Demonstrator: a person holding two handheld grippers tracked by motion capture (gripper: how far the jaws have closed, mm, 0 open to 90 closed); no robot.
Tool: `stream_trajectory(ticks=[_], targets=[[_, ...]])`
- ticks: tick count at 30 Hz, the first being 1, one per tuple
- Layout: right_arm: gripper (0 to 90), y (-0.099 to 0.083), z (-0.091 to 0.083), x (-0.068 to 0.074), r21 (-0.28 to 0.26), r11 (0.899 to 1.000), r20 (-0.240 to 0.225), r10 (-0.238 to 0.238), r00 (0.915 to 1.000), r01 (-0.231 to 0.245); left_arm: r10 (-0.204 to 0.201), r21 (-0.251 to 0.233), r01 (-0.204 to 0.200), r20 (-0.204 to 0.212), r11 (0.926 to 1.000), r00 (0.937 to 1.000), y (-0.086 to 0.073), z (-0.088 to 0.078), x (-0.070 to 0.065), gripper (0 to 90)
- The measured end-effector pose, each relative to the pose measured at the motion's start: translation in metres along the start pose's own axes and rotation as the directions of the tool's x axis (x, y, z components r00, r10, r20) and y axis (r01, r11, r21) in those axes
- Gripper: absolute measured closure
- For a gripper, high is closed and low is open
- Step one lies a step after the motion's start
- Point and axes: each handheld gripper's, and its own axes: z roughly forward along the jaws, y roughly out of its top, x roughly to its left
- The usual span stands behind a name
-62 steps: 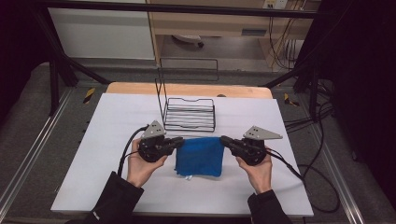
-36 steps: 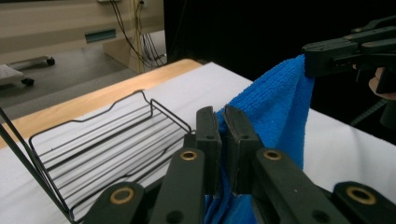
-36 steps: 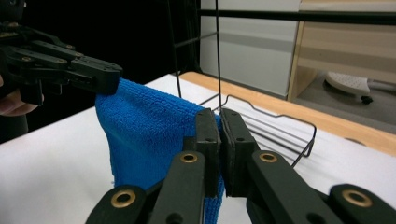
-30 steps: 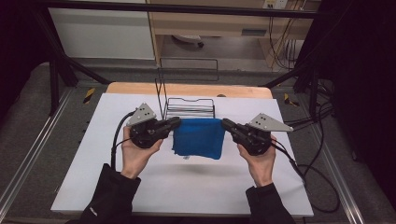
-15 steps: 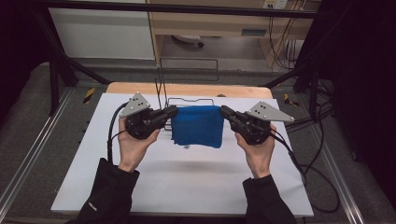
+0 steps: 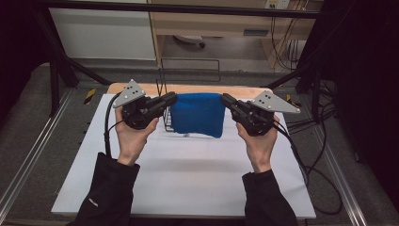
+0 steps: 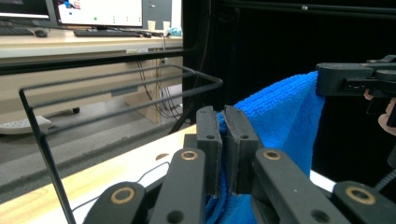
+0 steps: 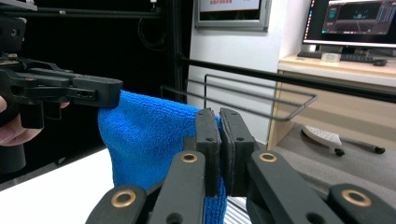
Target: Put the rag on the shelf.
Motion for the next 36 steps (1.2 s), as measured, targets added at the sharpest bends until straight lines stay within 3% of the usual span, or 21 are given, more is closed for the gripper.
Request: stream_trajectory(ticks=[16,36], targets=[[87.3,0.021,0.008,-0.004,-0.032,0.999,0.008,-0.018,0.9998,0.019,0.013,-0.051,-0.014,-0.020,0.9986,0.9997,0.024,0.000,0.005,85.4],[87.3,0.059,0.023,-0.007,-0.077,0.996,0.020,-0.048,0.9987,0.049,0.037,-0.133,-0.044,-0.056,0.9901,0.9978,0.057,-0.002,0.016,85.4]])
